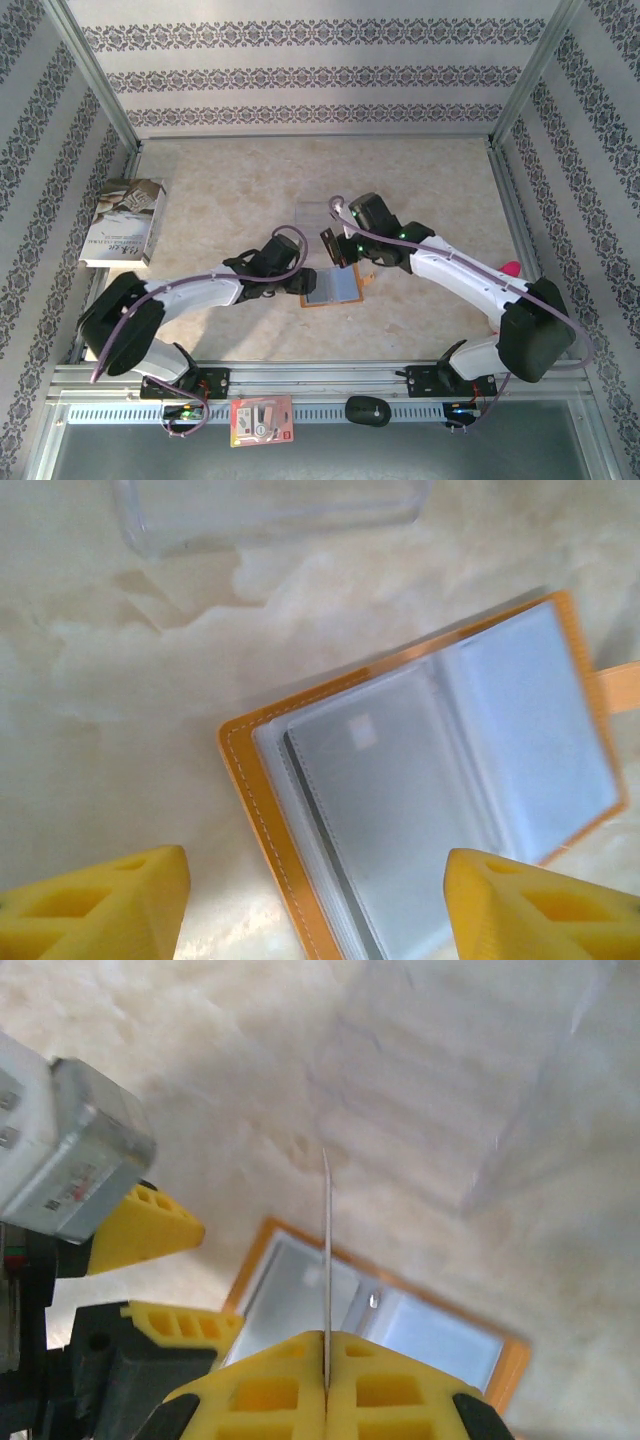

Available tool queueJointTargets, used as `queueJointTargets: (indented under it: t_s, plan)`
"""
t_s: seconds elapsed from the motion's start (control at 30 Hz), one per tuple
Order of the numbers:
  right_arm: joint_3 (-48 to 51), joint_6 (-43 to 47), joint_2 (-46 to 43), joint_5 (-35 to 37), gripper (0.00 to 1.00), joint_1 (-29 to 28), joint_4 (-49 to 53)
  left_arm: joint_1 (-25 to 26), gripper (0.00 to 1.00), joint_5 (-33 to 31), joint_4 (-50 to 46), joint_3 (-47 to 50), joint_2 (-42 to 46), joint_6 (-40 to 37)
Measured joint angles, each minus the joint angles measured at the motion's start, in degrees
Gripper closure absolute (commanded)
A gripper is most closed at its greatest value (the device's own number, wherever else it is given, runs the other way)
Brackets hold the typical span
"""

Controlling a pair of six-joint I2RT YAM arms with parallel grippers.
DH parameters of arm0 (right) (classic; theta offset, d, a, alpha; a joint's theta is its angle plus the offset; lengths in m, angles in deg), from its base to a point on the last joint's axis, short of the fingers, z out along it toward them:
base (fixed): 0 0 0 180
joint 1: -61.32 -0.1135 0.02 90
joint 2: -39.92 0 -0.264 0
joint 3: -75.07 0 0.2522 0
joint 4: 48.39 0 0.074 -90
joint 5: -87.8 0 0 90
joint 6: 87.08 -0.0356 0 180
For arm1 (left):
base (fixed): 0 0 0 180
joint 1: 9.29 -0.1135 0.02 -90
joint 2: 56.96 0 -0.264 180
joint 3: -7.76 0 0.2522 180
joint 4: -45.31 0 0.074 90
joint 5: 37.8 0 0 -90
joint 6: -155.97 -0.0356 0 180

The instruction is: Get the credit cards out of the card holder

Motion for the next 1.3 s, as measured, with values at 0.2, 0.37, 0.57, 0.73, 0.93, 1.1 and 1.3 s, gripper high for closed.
queueJointTargets:
  t_s: [0.2, 0.37, 0.57, 0.73, 0.93, 1.1, 1.3]
  plan:
    - [-13.9, 17.8, 4.7, 0.3, 1.0, 2.1, 4.7, -6.8, 0.31, 1.3, -2.1, 1.6, 7.7, 0.7]
    - [-24.5, 31.1, 14.5, 0.7, 1.0, 3.3, 9.2, -8.7, 0.3, 1.5, -5.7, 3.9, 11.3, 1.3]
    - [-36.8, 42.7, 26.6, 2.3, 1.0, 3.3, 14.4, -10.2, 0.31, 1.7, -8.6, 4.0, 12.4, 1.3]
    - [-42.4, 50.5, 31.7, 5.2, 1.0, 3.3, 16.5, -11.0, 0.31, 1.7, -9.7, 4.0, 12.7, 1.3]
    - [-43.3, 56.8, 35.3, 7.4, 1.0, 3.3, 17.7, -11.9, 0.31, 2.0, -9.9, 4.0, 12.4, 1.3]
    - [-43.3, 59.7, 37.1, 8.2, 1.0, 3.4, 17.7, -12.4, 0.32, 2.4, -10.1, 4.0, 11.9, 1.3]
    - [-43.6, 61.7, 38.4, 9.1, 1.0, 3.7, 16.7, -12.8, 0.32, 2.8, -10.5, 4.0, 11.1, 1.3]
